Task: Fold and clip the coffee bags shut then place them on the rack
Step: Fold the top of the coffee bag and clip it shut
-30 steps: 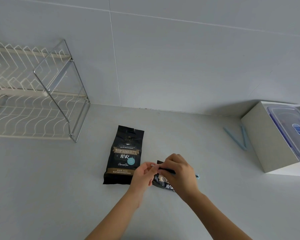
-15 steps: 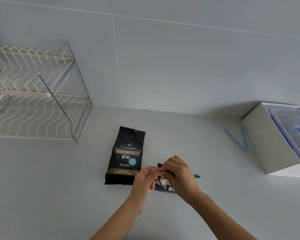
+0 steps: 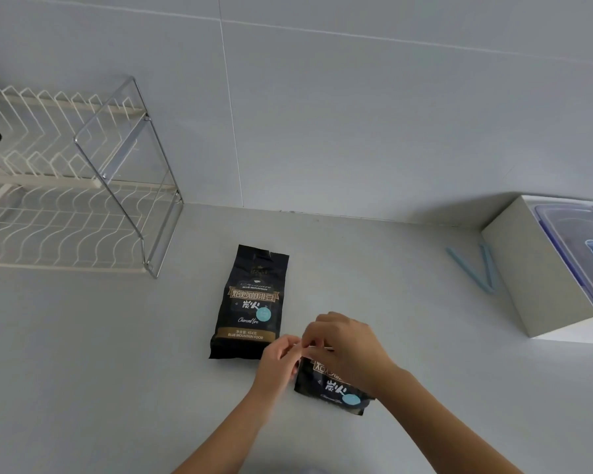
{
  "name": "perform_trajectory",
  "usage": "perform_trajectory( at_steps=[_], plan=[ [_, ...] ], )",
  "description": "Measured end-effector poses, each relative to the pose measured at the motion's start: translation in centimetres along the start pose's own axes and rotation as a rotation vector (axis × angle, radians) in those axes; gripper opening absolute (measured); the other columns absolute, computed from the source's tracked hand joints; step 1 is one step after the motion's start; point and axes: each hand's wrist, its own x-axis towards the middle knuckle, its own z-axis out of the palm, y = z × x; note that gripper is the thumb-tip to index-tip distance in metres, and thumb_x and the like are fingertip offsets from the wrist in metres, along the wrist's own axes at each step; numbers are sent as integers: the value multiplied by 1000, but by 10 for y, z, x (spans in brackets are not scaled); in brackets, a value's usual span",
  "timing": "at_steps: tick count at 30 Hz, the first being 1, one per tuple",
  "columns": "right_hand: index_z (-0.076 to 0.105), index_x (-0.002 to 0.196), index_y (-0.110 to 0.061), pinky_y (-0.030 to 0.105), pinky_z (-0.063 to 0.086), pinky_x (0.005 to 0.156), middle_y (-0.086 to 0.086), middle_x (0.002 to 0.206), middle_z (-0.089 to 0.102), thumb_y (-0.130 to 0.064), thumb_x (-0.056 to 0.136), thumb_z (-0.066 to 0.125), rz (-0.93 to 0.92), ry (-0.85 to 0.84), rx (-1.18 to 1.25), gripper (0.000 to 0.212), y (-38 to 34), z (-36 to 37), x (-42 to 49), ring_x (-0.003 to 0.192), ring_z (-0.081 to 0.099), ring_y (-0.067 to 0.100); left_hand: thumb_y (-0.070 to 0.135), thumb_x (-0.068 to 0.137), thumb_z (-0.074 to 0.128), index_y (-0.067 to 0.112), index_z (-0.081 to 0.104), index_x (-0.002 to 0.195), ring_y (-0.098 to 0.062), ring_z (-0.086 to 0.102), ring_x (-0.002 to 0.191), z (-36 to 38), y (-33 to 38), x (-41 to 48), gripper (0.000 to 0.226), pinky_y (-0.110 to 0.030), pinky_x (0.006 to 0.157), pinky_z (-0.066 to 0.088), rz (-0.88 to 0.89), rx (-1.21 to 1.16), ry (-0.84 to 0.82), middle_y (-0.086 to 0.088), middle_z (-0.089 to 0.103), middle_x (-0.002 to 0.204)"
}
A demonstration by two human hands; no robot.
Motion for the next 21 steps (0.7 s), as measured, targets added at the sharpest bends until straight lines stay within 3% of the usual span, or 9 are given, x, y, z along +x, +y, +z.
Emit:
perform_trajectory(
  at_steps=[5,8,11,16,19,21],
  plan=[
    [44,65,-27,23,31,49,-9,62,53,-68,79,42,86,-170,-167,43,4,-4,2,57,47,10,28,93,53,9,57,84,-1,42,40,4,-2,-1,21,-12,41,36,-62,-31,-19,3,50,56],
    [52,76,-30,29,41,53,-9,62,54,-73,74,42,-14,-275,-207,45,-1,-1,-6,62,52,13,23,91,57,9,55,74,-6,46,48,6,-2,0,23,-15,45,39,-63,-6,2,0,51,58],
    [59,90,-35,31,43,58,-10,69,60,-66,77,47,-98,-308,-230,36,-10,4,-5,71,56,15,8,89,54,9,49,61,-11,42,53,9,-4,3,28,-20,51,37,-49,24,41,-2,46,56],
    [62,94,-24,37,48,65,0,93,68,-40,97,37,-230,-338,-310,30,-18,13,3,82,57,22,-13,83,47,12,40,47,-13,28,48,4,-10,7,44,-23,46,24,2,6,73,-2,35,45],
    [60,91,-22,39,47,66,-2,90,67,-34,98,35,-310,-341,-308,28,-16,9,-2,78,51,21,-8,78,56,16,40,44,-13,29,48,6,-17,3,45,-27,48,24,115,45,138,3,37,42],
    [61,93,-20,39,45,66,-2,92,66,-34,98,36,-348,-344,-290,29,-15,5,-5,78,50,21,5,72,59,14,40,46,-16,29,49,9,-19,0,34,-30,48,24,166,66,170,4,36,42]
  ],
)
